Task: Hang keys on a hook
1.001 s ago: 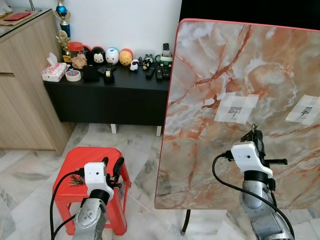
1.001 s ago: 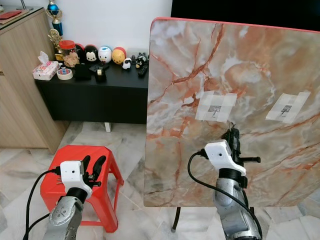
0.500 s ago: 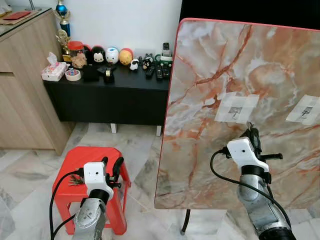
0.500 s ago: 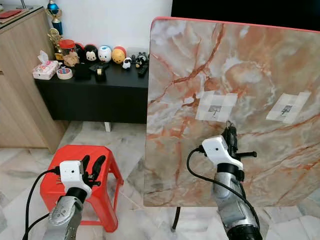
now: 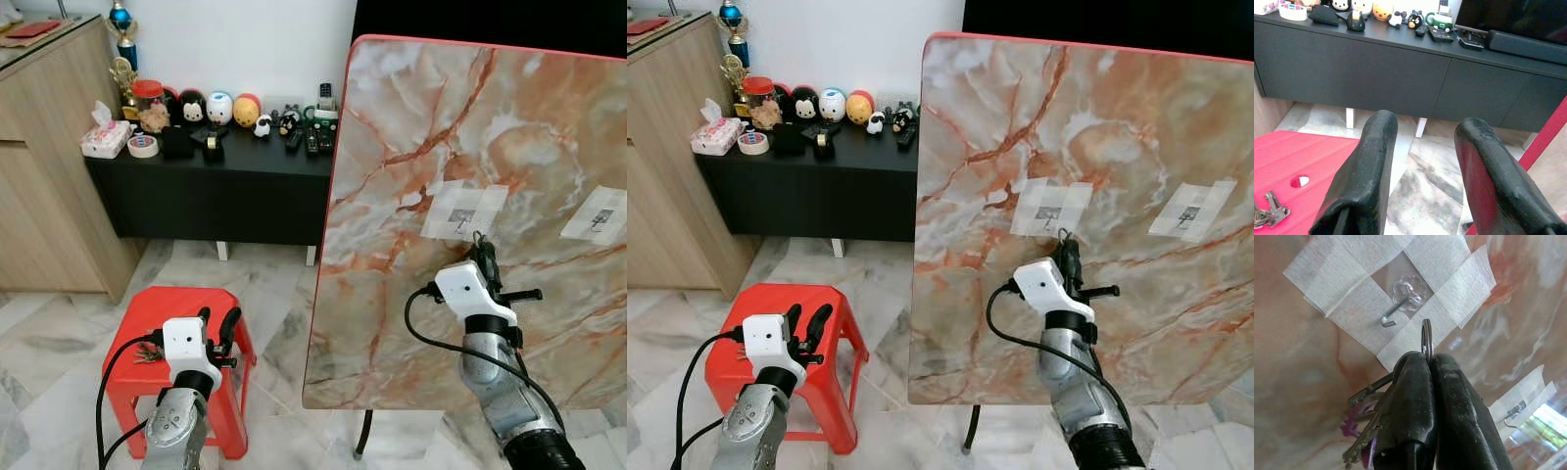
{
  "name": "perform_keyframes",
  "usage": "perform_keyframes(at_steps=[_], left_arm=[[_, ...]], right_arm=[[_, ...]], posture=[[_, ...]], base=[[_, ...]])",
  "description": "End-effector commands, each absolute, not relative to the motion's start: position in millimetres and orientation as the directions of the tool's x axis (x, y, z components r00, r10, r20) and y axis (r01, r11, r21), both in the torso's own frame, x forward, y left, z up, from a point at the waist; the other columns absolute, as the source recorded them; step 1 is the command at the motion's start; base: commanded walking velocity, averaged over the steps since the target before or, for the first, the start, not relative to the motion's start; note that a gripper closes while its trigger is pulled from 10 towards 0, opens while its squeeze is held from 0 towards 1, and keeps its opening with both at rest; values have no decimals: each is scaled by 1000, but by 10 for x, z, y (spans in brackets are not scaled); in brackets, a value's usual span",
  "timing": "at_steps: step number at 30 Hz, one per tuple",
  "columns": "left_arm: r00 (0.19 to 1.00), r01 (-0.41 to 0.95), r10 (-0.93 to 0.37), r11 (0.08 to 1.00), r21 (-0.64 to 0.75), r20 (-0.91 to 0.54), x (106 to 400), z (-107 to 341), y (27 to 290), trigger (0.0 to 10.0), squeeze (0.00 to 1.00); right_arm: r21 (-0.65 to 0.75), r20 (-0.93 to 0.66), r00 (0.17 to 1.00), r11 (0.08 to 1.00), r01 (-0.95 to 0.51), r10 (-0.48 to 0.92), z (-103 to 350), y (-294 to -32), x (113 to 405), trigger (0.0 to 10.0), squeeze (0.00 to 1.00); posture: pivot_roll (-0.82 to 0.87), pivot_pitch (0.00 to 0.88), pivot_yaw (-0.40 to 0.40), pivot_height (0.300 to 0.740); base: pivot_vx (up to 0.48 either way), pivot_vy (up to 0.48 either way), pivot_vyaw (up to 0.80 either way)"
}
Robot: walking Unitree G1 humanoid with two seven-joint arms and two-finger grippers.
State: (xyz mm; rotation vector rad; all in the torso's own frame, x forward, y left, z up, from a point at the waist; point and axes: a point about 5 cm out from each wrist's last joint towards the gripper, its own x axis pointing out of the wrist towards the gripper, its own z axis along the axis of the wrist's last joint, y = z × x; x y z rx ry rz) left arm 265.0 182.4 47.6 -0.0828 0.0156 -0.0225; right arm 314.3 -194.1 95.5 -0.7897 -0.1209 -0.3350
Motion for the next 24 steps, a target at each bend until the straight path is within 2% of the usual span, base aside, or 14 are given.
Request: perform_keyframes(at_steps=[1,9,24], left_arm=[[999,29,-30,996,-86,-10,2649,495,1790,10000,0],[1000,28,-29,996,-86,-8,2649,496,1789,10000,0],[1000,24,-25,996,-85,-10,2639,493,1801,10000,0]], right_arm=[[-680,243,941,651,338,-235,999,-1944,3184,10000,0],[-709,243,951,633,310,-193,1004,-1888,3214,10000,0],[-730,236,947,603,321,-219,994,-1931,3221,10000,0]], posture=[[32,0,-131,740],[31,0,-131,740],[34,0,-135,740]], base=[[0,0,0],[0,0,0],[0,0,0]])
